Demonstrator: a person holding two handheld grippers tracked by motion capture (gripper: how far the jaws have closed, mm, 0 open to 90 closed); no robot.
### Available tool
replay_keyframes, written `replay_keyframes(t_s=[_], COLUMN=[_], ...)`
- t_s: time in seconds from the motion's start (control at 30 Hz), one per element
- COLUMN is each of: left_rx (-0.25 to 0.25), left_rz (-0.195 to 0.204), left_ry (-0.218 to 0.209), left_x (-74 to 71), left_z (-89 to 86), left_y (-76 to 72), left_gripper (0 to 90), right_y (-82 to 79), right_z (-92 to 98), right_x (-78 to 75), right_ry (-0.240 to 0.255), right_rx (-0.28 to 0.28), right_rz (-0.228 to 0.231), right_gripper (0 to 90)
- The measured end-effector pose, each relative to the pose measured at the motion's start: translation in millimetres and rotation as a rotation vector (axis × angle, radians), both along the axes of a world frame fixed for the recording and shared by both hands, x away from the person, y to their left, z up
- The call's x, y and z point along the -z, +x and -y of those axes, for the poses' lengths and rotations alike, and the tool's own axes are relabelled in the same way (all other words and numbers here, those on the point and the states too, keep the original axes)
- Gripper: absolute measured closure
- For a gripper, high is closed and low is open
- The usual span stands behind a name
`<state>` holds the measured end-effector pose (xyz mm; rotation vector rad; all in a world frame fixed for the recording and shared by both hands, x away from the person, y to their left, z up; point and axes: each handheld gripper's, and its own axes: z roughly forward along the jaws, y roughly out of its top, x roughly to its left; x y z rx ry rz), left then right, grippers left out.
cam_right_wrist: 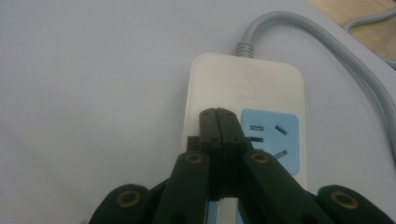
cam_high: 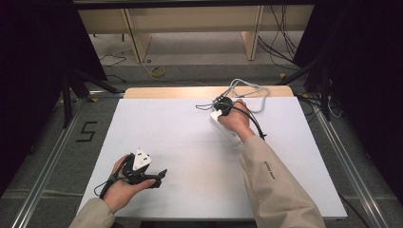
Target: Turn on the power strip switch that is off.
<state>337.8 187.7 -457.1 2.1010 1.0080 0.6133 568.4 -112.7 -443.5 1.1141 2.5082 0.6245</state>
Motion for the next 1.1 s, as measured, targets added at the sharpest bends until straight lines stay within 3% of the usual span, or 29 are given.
replay_keyframes(t_s=[0.13,0.3,0.53,1.1], left_rx=[0.001,0.001,0.0,-0.005], left_rz=[0.0,-0.001,-0.001,-0.003], left_ry=[0.0,0.001,0.002,0.004], left_x=[0.0,0.1,0.1,0.4], left_z=[0.0,0.0,-0.3,-0.3], left_y=[0.0,0.0,0.1,-0.1], left_gripper=[17.0,17.0,17.1,17.1], right_y=[-0.2,-0.4,-1.0,-8.9], right_z=[2.0,2.8,4.4,20.8], right_x=[0.3,0.3,-1.3,-10.8], right_ry=[0.017,0.02,0.021,0.088], right_rx=[0.009,0.014,0.013,0.021], right_rz=[-0.003,0.033,0.046,0.046], right_gripper=[90.0,90.0,88.0,79.4])
